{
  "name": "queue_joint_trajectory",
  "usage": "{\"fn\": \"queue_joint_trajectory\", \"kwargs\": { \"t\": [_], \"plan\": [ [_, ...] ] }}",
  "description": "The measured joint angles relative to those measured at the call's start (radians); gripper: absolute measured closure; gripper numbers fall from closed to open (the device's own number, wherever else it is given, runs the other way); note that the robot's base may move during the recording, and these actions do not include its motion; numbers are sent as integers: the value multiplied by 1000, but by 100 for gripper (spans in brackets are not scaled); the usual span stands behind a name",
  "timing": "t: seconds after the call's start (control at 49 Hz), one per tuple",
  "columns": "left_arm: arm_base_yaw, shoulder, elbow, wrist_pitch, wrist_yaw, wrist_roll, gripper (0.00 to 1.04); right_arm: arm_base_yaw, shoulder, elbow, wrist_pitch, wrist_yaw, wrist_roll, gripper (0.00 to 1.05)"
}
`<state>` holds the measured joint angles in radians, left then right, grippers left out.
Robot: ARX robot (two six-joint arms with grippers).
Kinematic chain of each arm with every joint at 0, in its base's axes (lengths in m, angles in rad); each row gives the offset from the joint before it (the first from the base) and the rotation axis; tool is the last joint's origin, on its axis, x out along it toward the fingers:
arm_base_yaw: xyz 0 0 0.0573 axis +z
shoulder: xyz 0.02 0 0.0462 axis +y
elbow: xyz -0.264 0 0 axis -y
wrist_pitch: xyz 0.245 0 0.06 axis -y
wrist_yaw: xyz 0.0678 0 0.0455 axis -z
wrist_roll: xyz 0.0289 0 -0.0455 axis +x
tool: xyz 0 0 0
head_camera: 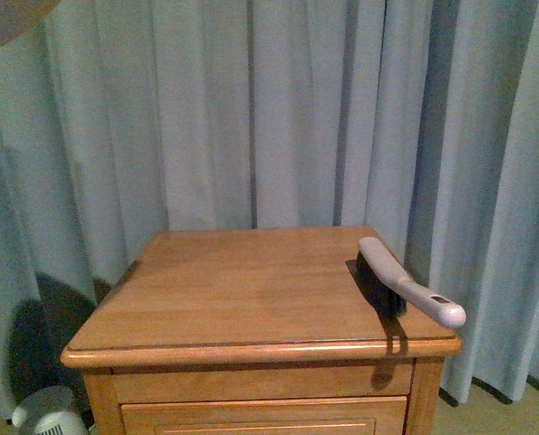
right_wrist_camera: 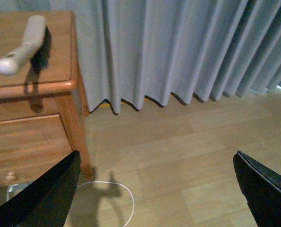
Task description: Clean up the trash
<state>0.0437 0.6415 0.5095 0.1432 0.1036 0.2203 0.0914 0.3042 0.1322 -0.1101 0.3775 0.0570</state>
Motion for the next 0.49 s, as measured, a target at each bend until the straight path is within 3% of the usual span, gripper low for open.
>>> {"fn": "queue_joint_trajectory", "kwargs": {
  "t": [0.204,0.49],
  "plan": [
    [-1,0,0,0,-1,-1,77,-5,325,233,99,-103,39,7],
    [-1,0,0,0,0,-1,77,-6,828,681,51,-184,106,7]
  ]
}}
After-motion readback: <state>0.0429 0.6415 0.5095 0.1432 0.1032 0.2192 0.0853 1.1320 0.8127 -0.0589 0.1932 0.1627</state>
